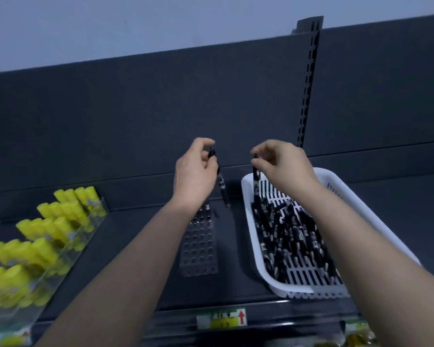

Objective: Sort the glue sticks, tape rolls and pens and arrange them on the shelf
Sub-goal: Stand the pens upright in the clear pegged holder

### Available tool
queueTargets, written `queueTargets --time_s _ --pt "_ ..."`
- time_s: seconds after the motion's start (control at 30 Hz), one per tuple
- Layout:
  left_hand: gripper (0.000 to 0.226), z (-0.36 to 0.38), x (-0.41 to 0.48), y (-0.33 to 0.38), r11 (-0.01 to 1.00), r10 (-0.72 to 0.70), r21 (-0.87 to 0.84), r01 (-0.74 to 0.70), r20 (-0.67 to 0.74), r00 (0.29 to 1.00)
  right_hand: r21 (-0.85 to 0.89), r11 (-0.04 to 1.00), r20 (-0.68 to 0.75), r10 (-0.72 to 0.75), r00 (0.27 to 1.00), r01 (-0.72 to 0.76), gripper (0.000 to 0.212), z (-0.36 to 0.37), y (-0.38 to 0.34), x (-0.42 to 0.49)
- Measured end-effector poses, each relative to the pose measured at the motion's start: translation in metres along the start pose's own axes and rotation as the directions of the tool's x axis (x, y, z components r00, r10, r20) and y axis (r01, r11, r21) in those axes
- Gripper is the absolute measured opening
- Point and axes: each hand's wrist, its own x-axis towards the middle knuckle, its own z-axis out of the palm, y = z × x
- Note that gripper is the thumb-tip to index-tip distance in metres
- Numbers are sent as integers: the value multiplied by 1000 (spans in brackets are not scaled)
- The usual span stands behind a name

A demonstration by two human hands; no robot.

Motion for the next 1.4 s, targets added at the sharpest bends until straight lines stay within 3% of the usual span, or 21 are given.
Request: queueTargets --time_s 0.1,0.27,0.6,0.83,1.13,1.4 --pt "25 -30 3 -23 995 18 101 -16 -11 1000 77 994 5 -73 997 72 12 26 -27 1" --pt "25 -50 1 -63 976 -6 219 1 24 1000 46 995 79 -93 993 90 10 74 -40 -2" --pt "26 -40 2 -90 973 70 217 -83 64 995 11 996 72 -84 994 84 14 111 -37 -5" --pt "26 -33 -7 -99 942 105 296 -157 181 978 32 997 31 -73 997 72 14 114 -34 -4" --pt "32 -38 -10 -106 952 80 280 -121 153 985 57 994 7 -98 995 98 19 125 -47 0" --pt "43 -53 -9 -113 967 72 236 -96 108 992 -27 992 84 -120 989 123 19 148 -49 2"
